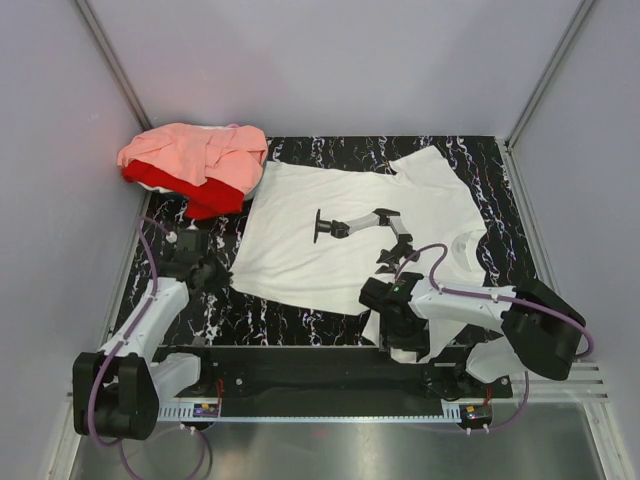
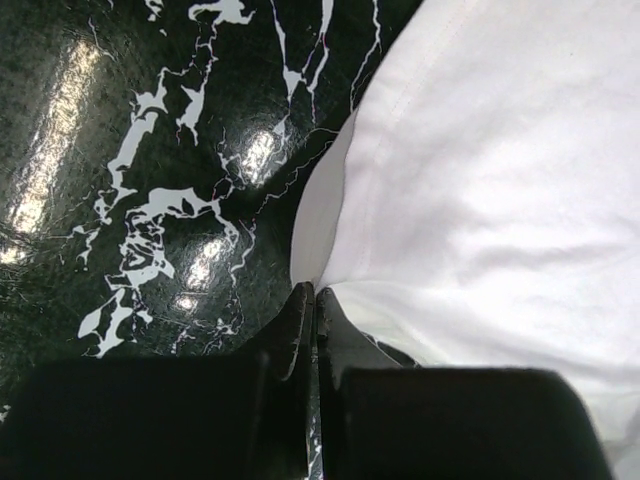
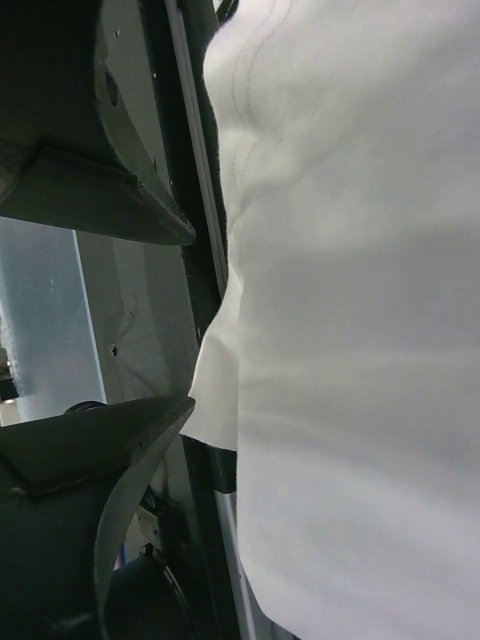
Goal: Fold and stack the t-shirts
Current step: Fold the tshirt
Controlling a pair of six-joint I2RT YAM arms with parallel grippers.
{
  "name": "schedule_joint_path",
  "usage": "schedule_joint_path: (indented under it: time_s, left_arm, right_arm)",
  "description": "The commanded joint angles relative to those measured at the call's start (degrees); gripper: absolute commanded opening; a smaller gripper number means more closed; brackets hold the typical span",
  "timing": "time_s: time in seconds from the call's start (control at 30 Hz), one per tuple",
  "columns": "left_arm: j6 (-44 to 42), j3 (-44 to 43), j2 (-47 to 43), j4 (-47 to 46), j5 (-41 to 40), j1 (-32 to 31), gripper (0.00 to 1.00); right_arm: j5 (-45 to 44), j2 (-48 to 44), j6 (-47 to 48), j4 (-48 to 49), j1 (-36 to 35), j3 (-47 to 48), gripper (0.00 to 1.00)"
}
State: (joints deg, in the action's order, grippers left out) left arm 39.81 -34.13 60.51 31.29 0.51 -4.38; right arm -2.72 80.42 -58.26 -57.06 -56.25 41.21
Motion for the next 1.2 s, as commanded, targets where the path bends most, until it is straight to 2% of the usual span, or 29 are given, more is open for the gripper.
schedule_joint_path:
  time_s: [0.0,0.13,0.27,0.33,0.47,0.6,0.8,0.93,1.03,1.17]
  left_arm:
    - [-1.2,-2.4,-1.7,1.7,1.7,0.3,0.00]
    - [-2.2,-5.2,-2.8,3.6,1.6,1.0,0.00]
    - [-4.5,-6.9,-2.8,4.7,1.7,3.0,0.00]
    - [-5.4,-7.6,-2.5,5.2,2.3,4.9,0.00]
    - [-8.3,-11.3,1.0,6.2,7.5,14.9,0.00]
    - [-10.0,-15.7,4.7,5.7,10.3,19.3,0.00]
    - [-10.8,-16.7,8.9,3.5,11.3,21.5,0.00]
    - [-11.3,-15.6,9.4,2.4,11.3,22.0,0.00]
    - [-11.5,-15.1,8.7,2.0,11.4,22.1,0.00]
    - [-12.0,-15.0,8.3,2.0,11.0,22.3,0.00]
  right_arm:
    - [2.5,2.4,1.2,-1.1,-0.3,0.7,0.70]
    - [6.8,7.9,6.0,-2.4,0.1,3.0,0.71]
    - [0.6,11.6,8.2,-4.1,0.5,7.7,0.72]
    - [1.1,12.3,8.6,-3.6,1.4,7.4,0.73]
    - [0.0,11.3,9.0,-3.9,2.8,7.5,0.75]
    - [-3.7,11.9,8.9,-5.9,3.0,9.9,0.75]
    - [-1.4,16.1,10.6,-5.6,2.8,10.7,0.70]
    - [5.8,15.4,10.0,-1.7,2.6,7.7,0.69]
    - [7.2,15.5,10.1,0.1,2.6,6.4,0.60]
    - [8.9,14.2,8.6,2.2,2.6,3.5,0.54]
